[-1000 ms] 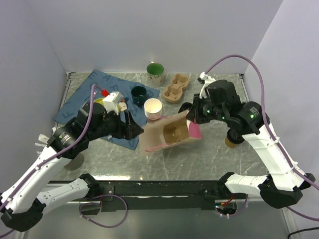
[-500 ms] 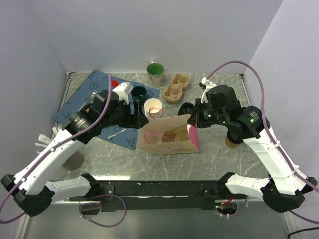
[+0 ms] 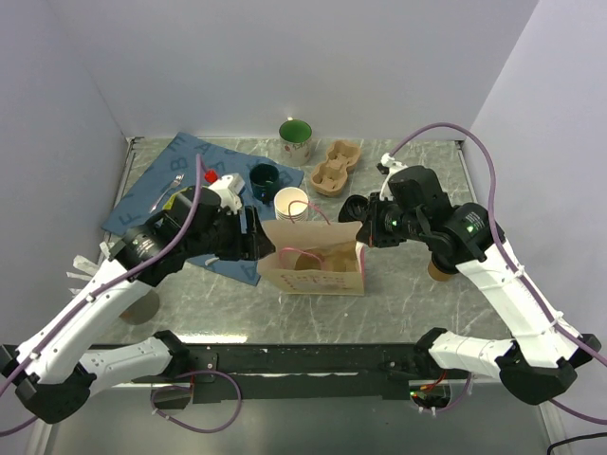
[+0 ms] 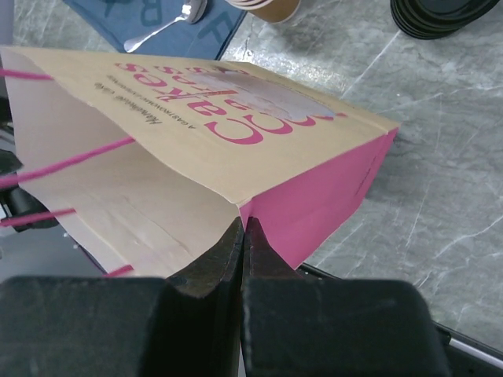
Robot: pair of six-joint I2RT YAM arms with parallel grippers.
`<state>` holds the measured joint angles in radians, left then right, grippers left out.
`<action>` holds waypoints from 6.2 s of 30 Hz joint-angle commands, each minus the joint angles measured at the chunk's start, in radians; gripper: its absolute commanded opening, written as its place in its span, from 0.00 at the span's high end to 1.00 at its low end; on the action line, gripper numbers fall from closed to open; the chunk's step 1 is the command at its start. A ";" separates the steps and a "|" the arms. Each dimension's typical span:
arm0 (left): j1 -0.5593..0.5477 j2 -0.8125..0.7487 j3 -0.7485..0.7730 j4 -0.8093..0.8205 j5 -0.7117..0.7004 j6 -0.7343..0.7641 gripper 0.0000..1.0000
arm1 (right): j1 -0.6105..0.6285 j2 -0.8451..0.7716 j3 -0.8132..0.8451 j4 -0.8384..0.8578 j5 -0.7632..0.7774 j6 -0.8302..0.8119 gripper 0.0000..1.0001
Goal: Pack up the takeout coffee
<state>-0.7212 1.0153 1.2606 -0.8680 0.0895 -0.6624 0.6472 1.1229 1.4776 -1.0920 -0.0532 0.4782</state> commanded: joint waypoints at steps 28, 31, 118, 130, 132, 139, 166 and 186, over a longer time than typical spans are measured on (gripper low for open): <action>-0.001 0.252 0.442 -0.249 0.026 -0.064 0.99 | -0.139 0.095 0.255 -0.065 -0.200 0.030 1.00; -0.014 0.148 0.249 -0.098 -0.001 -0.069 0.99 | -0.141 0.028 0.128 0.021 -0.203 0.019 1.00; -0.057 0.154 0.241 -0.022 -0.232 0.072 0.18 | -0.150 0.101 0.165 0.017 0.045 -0.182 0.32; -0.057 0.287 0.261 -0.009 -0.280 0.024 0.26 | -0.165 0.293 0.285 0.030 0.122 -0.224 0.34; -0.057 0.316 0.279 -0.025 -0.277 0.027 0.30 | -0.166 0.310 0.294 0.029 0.095 -0.224 0.42; -0.058 0.287 0.289 0.001 -0.214 0.041 0.82 | -0.170 0.292 0.390 -0.094 0.059 -0.184 0.44; -0.084 -0.276 -0.376 0.555 0.087 0.273 0.99 | -0.317 -0.167 -0.005 -0.040 -0.300 0.037 0.29; -0.084 -0.233 -0.320 0.488 0.062 0.202 0.99 | -0.040 -0.120 -0.128 -0.065 0.041 0.277 0.69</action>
<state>-0.8021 0.7788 0.8886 -0.4038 0.1604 -0.4309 0.5945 0.9894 1.3155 -1.1793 -0.1375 0.7334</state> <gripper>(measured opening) 0.021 0.442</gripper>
